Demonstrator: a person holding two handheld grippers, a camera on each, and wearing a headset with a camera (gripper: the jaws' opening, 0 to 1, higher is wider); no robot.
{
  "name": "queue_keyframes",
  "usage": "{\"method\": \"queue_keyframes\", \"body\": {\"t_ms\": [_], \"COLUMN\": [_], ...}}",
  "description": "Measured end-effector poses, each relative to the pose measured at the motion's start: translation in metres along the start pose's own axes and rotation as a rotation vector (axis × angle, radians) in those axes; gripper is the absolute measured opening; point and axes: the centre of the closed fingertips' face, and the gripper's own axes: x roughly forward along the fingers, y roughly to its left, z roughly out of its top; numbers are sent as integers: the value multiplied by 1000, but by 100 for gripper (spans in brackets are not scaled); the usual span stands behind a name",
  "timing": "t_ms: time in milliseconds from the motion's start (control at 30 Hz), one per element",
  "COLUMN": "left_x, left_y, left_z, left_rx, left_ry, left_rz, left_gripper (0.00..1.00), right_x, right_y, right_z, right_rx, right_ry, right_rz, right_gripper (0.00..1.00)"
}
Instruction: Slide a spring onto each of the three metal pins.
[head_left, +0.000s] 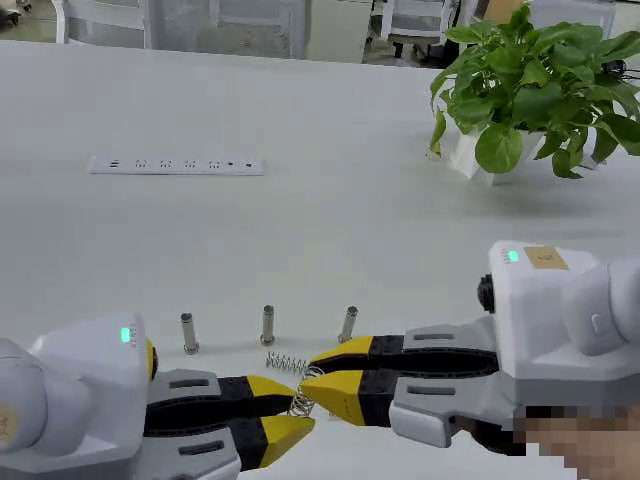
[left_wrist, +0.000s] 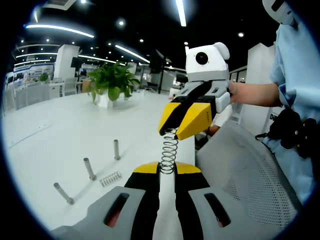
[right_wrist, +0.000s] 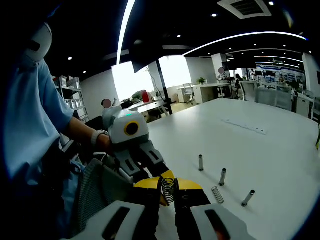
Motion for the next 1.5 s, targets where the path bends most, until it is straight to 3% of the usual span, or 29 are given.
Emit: {"method": "queue_keyframes", "body": {"t_ms": [633, 967, 1100, 1233, 1367, 1500], "left_x": [2, 3, 3, 3, 3, 5], "left_y": [-3, -3, -3, -2, -2, -2], "left_z": [1, 1, 2, 0, -9, -16], "left_rx": [-10, -11, -5, 9, 46, 87], "left_ry": [-23, -30, -26, -11, 47, 92], "left_rz": [2, 5, 8, 5, 2, -9], "left_gripper": [6, 6, 6, 6, 6, 6], "right_x": [0, -2, -3, -5, -8, -11], "right_y": [3, 3, 2, -1, -1, 7], "right_z": [1, 0, -3, -8, -12, -19], "right_rx": [-76, -77, -90, -165, -264, -378], "right_ry": [9, 16, 36, 116, 219, 361], "right_rz": [5, 2, -4, -3, 28, 133], "right_gripper": [6, 7, 18, 23, 24, 22]}}
